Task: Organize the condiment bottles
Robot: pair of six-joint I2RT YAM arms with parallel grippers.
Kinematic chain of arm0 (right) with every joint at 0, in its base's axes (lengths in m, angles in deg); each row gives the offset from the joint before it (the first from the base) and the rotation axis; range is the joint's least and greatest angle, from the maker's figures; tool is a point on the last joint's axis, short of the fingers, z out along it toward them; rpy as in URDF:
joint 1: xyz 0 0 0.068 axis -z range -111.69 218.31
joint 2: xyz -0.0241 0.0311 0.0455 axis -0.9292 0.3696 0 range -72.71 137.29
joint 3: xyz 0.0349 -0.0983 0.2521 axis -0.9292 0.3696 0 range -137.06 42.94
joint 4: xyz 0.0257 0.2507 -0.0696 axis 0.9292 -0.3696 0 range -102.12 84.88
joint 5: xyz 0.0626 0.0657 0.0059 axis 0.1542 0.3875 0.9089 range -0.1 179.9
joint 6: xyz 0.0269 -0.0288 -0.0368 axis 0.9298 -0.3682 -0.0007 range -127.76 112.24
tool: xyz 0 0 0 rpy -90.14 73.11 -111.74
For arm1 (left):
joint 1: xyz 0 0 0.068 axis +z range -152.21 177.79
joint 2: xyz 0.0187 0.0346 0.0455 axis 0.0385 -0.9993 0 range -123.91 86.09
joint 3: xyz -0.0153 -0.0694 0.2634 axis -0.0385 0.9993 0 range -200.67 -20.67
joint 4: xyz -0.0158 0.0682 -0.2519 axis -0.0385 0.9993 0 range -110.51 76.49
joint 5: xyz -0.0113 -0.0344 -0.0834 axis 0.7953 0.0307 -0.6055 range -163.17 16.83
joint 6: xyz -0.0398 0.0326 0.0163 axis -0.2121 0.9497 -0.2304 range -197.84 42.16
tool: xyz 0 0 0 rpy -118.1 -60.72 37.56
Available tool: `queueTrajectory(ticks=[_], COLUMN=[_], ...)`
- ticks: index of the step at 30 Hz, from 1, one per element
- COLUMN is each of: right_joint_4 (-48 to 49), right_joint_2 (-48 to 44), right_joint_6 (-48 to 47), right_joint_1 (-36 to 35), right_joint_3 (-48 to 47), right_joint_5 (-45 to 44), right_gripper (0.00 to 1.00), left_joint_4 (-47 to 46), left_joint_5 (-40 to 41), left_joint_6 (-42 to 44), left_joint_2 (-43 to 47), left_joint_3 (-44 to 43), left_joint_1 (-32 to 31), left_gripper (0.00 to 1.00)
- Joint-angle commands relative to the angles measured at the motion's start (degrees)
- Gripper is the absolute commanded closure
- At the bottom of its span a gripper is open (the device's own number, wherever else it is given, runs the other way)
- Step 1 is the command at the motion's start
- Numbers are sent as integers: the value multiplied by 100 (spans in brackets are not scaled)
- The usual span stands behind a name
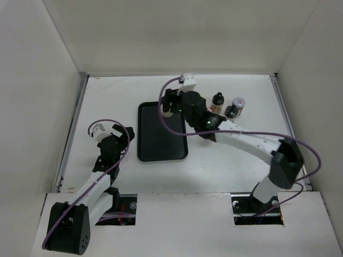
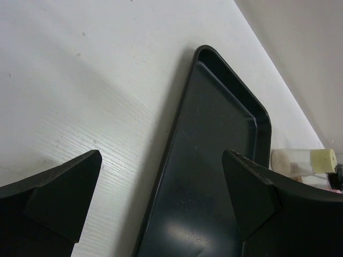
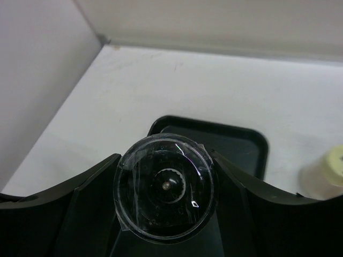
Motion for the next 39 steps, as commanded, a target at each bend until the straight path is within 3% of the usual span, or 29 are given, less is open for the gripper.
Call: queueTrajectory(ticks=[1,9,16,20,31,35,39], right_joint_4=[803,698,575,557,548,636,969], right_joint_2=[836,2956,3844,4143,3995,3259,2056], right_joint_6=[-18,-9,-45,8,-159,-326,-414], right_joint_1=[-40,-40,-40,-40,-67,-155,-155], right_joint_3=[-875,-2598,-3435,-3619,-3462,-3041,-2181], right_joint_5=[493,634,502,283,71,168,308], right_gripper=[54,53,52,46,15,4,3], left_joint_4=[-112,-68,-68,-68,-68,-68,-50], left_joint_5=[-20,23,58,-3,50,58,59], left_joint_6=[-76,-76,-32,-32,12,55,56], left_joint_2=[27,141,71,97,132,229,229], left_joint_3=[40,66,31,31,22,22,31], left_joint_1=[71,98,72,89,19,-8,1], left_gripper=[0,0,0,0,0,0,0])
